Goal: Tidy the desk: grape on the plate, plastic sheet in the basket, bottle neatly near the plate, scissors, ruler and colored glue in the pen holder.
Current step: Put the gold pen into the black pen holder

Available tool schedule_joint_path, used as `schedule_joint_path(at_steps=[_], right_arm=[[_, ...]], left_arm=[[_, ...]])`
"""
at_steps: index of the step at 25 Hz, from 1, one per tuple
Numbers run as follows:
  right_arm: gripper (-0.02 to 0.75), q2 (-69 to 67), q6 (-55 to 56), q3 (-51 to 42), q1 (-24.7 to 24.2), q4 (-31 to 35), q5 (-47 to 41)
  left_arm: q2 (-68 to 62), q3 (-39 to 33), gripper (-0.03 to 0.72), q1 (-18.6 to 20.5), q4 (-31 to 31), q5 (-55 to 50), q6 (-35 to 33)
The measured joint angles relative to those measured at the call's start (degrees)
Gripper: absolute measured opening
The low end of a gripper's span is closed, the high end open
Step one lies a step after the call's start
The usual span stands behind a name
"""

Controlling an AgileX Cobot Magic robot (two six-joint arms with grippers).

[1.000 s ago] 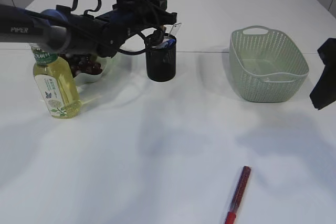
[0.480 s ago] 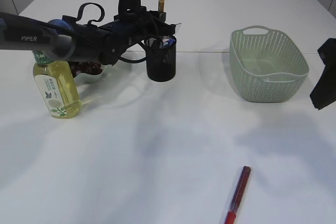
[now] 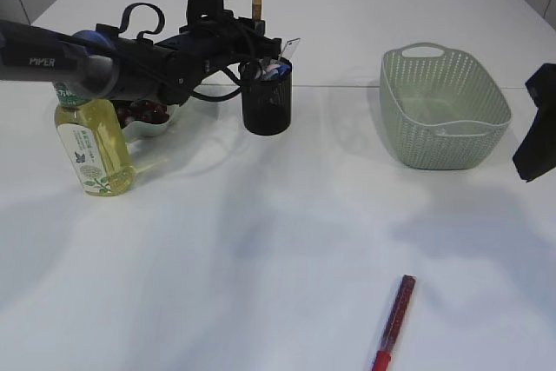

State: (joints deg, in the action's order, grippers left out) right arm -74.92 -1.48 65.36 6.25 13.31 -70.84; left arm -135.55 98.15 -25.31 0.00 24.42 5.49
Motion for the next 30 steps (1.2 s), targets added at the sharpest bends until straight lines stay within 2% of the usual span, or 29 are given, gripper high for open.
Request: schedule_joint_path(at_steps=[13,21,30], right_arm=[[0.405,0.0,-0.1,0.0,0.0,0.0,0.0],[0.405,0.0,-0.1,0.0,0.0,0.0,0.0],[0.405,0.0,-0.1,0.0,0.0,0.0,0.0]], left_arm=[[0.0,0.0,0.133,0.0,0.0,-2.0,0.0],[0.0,0.0,0.292,0.0,0.0,-2.0,0.0],[1.1,0.0,0.309,0.0,0.0,-4.6,0.0]])
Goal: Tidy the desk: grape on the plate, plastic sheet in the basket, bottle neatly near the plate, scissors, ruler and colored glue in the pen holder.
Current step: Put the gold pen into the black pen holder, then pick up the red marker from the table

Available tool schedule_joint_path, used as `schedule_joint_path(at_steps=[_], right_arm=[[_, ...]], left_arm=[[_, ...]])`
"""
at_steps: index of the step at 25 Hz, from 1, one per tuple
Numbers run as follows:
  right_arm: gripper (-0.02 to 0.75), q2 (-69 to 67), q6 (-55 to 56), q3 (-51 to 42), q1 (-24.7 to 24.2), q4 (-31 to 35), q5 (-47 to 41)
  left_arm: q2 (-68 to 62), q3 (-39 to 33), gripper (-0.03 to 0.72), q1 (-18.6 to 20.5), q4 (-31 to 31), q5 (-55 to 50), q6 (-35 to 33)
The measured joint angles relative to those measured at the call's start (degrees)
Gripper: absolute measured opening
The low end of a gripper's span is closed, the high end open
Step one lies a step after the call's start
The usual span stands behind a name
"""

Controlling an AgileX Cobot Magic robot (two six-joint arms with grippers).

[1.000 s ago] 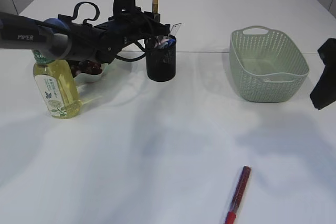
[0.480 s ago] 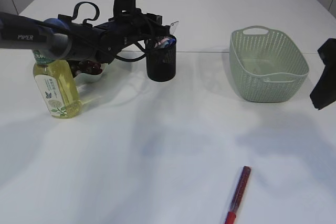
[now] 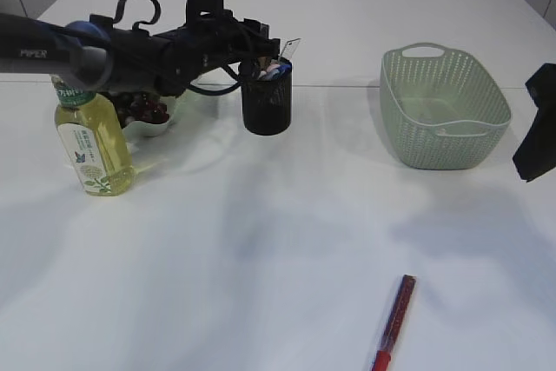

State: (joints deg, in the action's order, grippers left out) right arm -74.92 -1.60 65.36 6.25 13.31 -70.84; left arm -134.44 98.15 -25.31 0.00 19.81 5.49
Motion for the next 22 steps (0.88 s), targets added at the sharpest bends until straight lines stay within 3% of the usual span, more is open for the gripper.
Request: schedule_joint_path(at_steps=[7,22], right_arm=[[0.405,0.0,0.0,0.0,0.0,0.0,0.0],[0.405,0.0,1.6,0.0,0.0,3.9,0.0]], left_arm=[[9.9,0.0,0.29,0.0,0.0,-15.7,0.0],[32.3,0.1,0.259,0.0,2.6,-76.1,0.0]])
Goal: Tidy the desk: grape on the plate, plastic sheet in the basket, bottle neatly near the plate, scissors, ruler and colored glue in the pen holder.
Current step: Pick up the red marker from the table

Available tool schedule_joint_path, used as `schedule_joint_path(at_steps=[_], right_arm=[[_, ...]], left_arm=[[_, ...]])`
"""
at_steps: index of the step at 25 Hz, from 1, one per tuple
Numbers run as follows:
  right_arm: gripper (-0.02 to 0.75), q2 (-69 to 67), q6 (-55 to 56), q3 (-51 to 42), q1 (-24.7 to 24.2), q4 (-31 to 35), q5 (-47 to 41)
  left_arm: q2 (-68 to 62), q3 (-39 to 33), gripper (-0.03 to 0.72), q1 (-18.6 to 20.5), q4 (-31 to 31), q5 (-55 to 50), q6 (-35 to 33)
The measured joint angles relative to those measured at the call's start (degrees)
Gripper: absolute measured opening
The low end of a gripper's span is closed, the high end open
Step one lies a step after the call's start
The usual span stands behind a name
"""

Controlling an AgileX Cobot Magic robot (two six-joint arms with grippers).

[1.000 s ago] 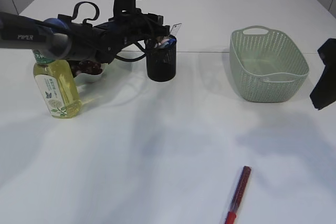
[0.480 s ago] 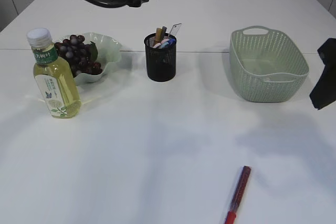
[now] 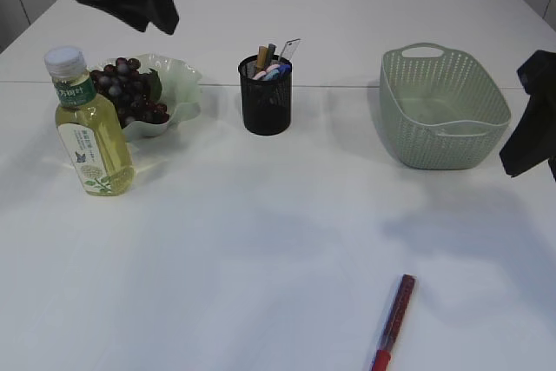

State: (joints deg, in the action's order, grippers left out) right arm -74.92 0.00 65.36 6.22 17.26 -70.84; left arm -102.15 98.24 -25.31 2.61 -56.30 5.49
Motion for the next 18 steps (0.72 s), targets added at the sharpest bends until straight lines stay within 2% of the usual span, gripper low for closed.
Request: schedule_joint_path(at_steps=[4,6,14,18], right_arm=[[0.405,0.0,1.5,0.0,0.0,0.1,0.0],[0.405,0.0,2.4,0.0,0.0,0.1,0.0],[0.405,3.0,9.1,-2.7,0.9,-1.5,0.0],[0.405,5.4,14.2,-5.2,3.1,-2.8,0.0]], left_arm=[[3.0,0.0,0.256,0.0,0.0,-11.6,0.0],[3.5,0.0,0.255,0.0,0.0,-13.9,0.0],[6.4,0.0,0.23,0.0,0.0,-14.9,0.0],[7.8,0.0,0.228,0.0,0.0,-15.0,0.0]])
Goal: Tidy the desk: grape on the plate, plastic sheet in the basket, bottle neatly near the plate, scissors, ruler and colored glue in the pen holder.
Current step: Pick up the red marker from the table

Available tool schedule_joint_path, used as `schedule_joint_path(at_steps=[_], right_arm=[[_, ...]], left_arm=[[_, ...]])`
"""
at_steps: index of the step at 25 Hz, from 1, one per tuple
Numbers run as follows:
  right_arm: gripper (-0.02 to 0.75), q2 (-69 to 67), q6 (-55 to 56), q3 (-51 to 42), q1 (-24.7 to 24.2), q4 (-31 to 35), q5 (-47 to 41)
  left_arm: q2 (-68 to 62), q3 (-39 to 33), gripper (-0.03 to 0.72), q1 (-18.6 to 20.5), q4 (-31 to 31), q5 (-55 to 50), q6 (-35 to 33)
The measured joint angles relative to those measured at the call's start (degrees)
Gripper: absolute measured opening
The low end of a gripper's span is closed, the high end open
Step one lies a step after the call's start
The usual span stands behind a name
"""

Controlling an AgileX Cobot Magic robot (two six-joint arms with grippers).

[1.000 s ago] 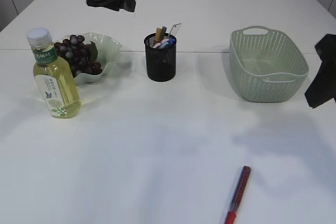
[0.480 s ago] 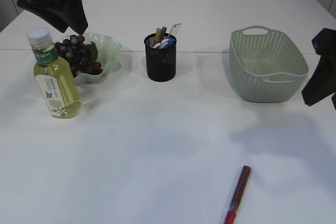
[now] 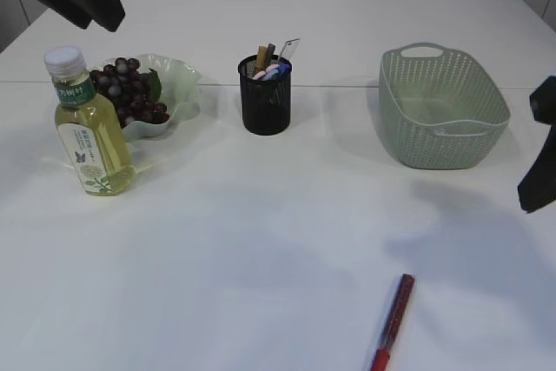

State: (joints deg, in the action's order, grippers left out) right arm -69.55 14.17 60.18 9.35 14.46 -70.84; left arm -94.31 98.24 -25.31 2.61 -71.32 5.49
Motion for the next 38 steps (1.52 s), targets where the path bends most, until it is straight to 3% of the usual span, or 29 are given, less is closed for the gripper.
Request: schedule_joint_path(at_steps=[7,14,23,30,34,38], right_arm=[[0.405,1.4,6.5,-1.8,7.0,-1.9,0.0],[0.405,1.4,3.6,-1.8,7.5,-3.6,0.0],[0.405,1.4,-36.5,-1.8,7.5,-3.6,0.0],[0.405,-0.8,-60.0,-1.8,7.6,-2.1,0.0],[0.405,-4.4,-69.2,-1.8,7.7,-2.1,0.0],[0.405,-7.3,-70.3,-1.8,7.7,-2.0,0.3]], left_arm=[[1.8,0.0,0.228,0.0,0.0,0.0,0.0],[1.8,0.0,0.228,0.0,0.0,-0.1,0.0],[1.8,0.0,0.228,0.0,1.9,-0.2,0.0],[1.8,0.0,0.228,0.0,2.0,-0.2,0.0],[1.8,0.0,0.228,0.0,2.0,-0.2,-0.1],[1.8,0.0,0.228,0.0,2.0,-0.2,-0.3]])
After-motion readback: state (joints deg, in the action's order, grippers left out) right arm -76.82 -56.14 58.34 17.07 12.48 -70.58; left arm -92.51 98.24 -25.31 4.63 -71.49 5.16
